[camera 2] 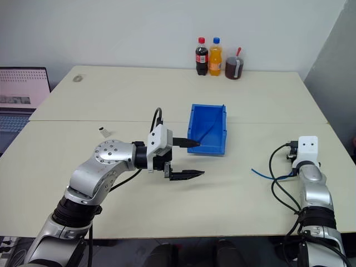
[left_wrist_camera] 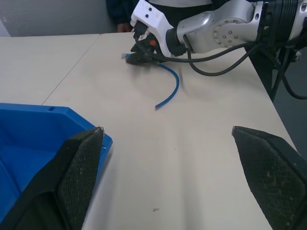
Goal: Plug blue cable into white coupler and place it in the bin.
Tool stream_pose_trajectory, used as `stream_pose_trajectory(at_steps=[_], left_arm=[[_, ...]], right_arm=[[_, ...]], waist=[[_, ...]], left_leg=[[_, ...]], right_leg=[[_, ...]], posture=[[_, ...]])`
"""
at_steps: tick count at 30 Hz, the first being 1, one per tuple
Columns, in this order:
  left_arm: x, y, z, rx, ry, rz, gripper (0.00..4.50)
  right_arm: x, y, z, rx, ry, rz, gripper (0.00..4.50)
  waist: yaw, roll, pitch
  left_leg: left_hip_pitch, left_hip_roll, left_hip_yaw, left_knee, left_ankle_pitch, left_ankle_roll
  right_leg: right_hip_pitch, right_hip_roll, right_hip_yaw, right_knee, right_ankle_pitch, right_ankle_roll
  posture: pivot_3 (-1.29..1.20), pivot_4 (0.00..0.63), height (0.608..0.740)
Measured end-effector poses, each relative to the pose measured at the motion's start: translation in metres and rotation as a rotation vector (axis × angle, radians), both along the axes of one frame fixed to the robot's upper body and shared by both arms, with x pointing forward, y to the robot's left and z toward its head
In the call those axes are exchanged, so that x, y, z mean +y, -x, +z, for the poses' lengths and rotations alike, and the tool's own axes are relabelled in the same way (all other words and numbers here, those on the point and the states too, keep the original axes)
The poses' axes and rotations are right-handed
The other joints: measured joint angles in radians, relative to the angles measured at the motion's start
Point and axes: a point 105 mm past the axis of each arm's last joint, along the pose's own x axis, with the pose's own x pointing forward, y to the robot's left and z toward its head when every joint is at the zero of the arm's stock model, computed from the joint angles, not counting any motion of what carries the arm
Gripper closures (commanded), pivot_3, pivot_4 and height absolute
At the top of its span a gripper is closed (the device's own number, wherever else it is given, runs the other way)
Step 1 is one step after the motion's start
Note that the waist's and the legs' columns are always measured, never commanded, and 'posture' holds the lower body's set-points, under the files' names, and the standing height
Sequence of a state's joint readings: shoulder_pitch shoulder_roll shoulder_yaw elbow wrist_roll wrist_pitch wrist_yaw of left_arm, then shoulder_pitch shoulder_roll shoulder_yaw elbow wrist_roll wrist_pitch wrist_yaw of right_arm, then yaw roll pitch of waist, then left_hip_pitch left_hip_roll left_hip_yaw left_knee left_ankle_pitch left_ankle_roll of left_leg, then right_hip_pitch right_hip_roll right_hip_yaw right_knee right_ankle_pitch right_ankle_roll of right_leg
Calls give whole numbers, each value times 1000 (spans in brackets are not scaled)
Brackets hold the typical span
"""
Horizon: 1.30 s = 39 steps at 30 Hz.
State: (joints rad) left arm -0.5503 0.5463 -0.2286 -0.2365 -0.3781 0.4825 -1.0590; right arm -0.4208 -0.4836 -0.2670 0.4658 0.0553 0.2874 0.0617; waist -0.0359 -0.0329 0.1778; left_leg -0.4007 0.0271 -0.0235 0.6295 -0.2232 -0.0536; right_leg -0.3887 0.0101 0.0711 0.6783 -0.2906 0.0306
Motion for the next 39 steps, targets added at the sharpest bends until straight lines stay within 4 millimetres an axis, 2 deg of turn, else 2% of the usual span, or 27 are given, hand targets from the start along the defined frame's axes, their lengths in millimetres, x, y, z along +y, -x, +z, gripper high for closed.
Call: stream_pose_trajectory(at_steps=[4,9,12,14,17,19,22,25,28,30,32,34,36,39], left_arm=[[-1,0,1,17,0,-6,0],[2,2,-2,39,-17,-15,0],[4,4,-3,48,-29,-17,0],[8,8,-6,65,-33,-18,0],[17,11,-3,95,-12,4,0],[34,17,-2,102,-6,54,0],[61,22,-11,106,-33,153,0],[89,32,-28,83,-73,260,0],[105,50,-38,93,-60,379,0],[102,68,-43,100,-33,419,0],[101,84,-48,113,-4,479,0],[106,104,-61,160,17,594,0],[106,120,-72,184,10,662,0],[111,132,-81,176,2,766,0]], right_arm=[[-7,3,-2,7,-20,-37,4256],[-7,6,-1,14,-33,-52,4265],[2,7,3,24,-51,-2,4265],[27,5,10,18,-75,137,4265],[82,1,40,-20,-116,453,4265],[124,15,63,-7,-159,749,4265],[169,42,92,25,-184,1109,4265],[204,66,102,122,-175,1403,4265],[234,75,106,181,-143,1604,4265],[253,75,104,192,-109,1691,4265],[271,73,91,232,-83,1764,4265],[293,73,74,281,-51,1862,4265],[308,74,52,350,-43,1930,4265],[329,77,24,417,-30,2017,4265]], waist=[[6,0,0],[5,0,0],[3,0,0],[-3,1,1],[-22,5,3],[-28,7,5],[-24,7,6],[-22,7,6],[-24,4,8],[-24,3,8],[-21,2,8],[-21,1,8],[-18,1,9],[-14,1,9]], left_leg=[[0,0,0,0,0,0],[0,0,-1,0,0,0],[0,1,-1,-1,0,0],[0,2,0,-1,0,0],[0,2,-1,0,0,0],[1,4,-1,-1,0,0],[0,4,-4,-1,0,0],[1,5,-3,-1,0,0],[0,9,-3,-1,0,0],[1,8,-3,-1,0,0],[1,7,-2,0,0,0],[1,7,-2,-1,0,0],[0,5,-3,-1,0,0],[1,5,-3,0,0,1]], right_leg=[[0,0,0,0,0,0],[0,0,0,0,0,0],[0,1,0,0,0,0],[-1,1,1,0,0,0],[-1,2,0,1,0,0],[-2,3,0,1,0,0],[-1,3,-1,1,-1,-1],[-1,2,-1,0,-1,-1],[-1,-3,0,-1,-1,-1],[-1,-3,0,-1,-1,-1],[-1,-3,0,-1,-1,-1],[-1,-7,0,-1,-1,-1],[-1,-9,0,0,-1,-2],[-1,-9,-1,1,-6,-9]], posture=[[0,150,740],[0,150,740],[0,150,740],[0,150,740],[0,150,740],[0,150,740],[0,150,740],[0,150,740],[0,150,740],[0,150,740],[0,150,740],[0,150,740],[0,150,740],[0,150,740]])
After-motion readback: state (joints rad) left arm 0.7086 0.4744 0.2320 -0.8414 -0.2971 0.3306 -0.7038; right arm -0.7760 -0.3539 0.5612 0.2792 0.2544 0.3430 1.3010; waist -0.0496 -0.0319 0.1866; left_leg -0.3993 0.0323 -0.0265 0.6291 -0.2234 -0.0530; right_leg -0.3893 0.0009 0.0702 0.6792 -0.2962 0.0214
